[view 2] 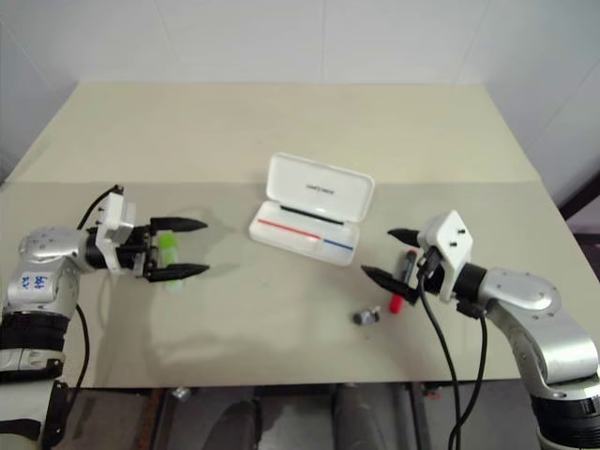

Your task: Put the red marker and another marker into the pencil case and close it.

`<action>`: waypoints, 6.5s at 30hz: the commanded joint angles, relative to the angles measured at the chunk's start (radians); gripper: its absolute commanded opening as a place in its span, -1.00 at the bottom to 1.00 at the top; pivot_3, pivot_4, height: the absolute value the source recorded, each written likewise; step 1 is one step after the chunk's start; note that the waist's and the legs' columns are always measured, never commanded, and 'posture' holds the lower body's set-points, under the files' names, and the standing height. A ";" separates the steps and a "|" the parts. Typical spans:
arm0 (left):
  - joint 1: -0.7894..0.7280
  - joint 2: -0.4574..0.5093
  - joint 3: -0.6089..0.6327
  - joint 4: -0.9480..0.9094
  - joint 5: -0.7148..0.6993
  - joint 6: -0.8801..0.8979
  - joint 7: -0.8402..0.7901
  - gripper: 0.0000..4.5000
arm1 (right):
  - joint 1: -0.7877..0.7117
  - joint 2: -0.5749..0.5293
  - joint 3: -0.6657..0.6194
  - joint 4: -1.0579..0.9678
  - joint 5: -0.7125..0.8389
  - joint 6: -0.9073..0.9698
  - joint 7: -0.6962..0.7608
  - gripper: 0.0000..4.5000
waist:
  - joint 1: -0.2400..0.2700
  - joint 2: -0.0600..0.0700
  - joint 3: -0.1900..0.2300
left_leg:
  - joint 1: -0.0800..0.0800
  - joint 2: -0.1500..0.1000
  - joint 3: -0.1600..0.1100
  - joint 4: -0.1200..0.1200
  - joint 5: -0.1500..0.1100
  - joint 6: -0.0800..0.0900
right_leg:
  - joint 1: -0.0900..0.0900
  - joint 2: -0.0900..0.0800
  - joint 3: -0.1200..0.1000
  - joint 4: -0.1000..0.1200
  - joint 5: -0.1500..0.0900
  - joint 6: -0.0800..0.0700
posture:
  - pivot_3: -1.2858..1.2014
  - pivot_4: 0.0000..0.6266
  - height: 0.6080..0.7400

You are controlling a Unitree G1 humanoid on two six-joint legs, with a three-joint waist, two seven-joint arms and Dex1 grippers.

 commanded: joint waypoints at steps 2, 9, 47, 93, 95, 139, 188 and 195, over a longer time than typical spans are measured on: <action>-0.045 -0.001 0.007 0.011 -0.002 -0.016 -0.009 0.98 | -0.030 0.020 -0.012 -0.017 0.000 -0.018 -0.024 1.00 | -0.003 0.000 0.000 | 0.000 0.000 0.000 0.000 0.000 0.000 | 0.000 0.000 0.000 0.000 0.000 0.000 | 0.03 -0.52 1.00; -0.055 -0.009 0.017 0.034 0.001 -0.039 -0.003 0.98 | -0.152 0.054 0.111 -0.015 -0.031 0.078 -0.070 1.00 | -0.008 0.000 0.000 | 0.001 0.000 0.000 0.000 0.000 0.000 | -0.001 0.000 0.000 0.002 0.000 0.001 | 0.03 -0.52 1.00; 0.215 0.106 0.170 -0.229 -0.108 0.064 0.033 1.00 | -0.502 0.142 0.509 0.347 -0.296 0.155 0.123 0.91 | -0.010 0.000 0.000 | 0.000 0.001 0.000 -0.002 0.000 0.001 | -0.002 0.000 -0.001 0.003 0.001 0.002 | 0.03 -0.52 1.00; 0.175 0.053 0.141 -0.182 -0.102 0.045 0.015 1.00 | -0.309 0.055 0.562 0.088 -0.465 -0.129 0.266 -0.78 | -0.007 0.000 0.000 | 0.001 0.001 0.000 -0.001 -0.001 0.000 | -0.002 0.000 -0.002 0.004 -0.001 0.002 | 0.03 -0.52 1.00; 0.176 0.052 0.141 -0.185 -0.103 0.045 0.018 1.00 | -0.308 0.057 0.563 0.096 -0.470 -0.141 0.272 -0.55 | -0.006 0.000 0.000 | 0.001 0.001 0.000 -0.001 -0.001 0.000 | -0.002 0.000 -0.002 0.004 -0.001 0.002 | 0.03 -0.52 1.00; 0.103 -0.040 0.053 -0.121 -0.087 0.010 -0.024 1.00 | -0.091 0.097 -0.064 -0.176 -0.113 0.648 -0.239 0.97 | -0.006 -0.001 0.000 | 0.001 0.001 0.000 0.000 -0.001 0.000 | -0.001 0.000 -0.001 0.003 -0.002 -0.001 | 0.03 -0.52 1.00; 0.126 -0.036 0.070 -0.140 -0.098 0.002 -0.006 1.00 | -0.447 0.079 0.234 -0.155 -0.049 0.484 -0.128 -0.73 | -0.006 -0.001 0.000 | 0.000 0.001 0.000 -0.002 -0.001 0.001 | -0.001 0.000 -0.001 0.002 -0.001 0.001 | 0.03 -0.52 1.00; 0.156 -0.035 0.085 -0.179 -0.102 0.008 0.022 1.00 | -0.622 0.173 0.557 -0.071 -0.174 0.341 -0.051 -0.73 | -0.009 0.000 0.000 | 0.000 0.001 0.000 -0.003 -0.001 0.001 | -0.003 0.000 -0.002 0.003 -0.001 0.002 | 0.03 -0.52 1.00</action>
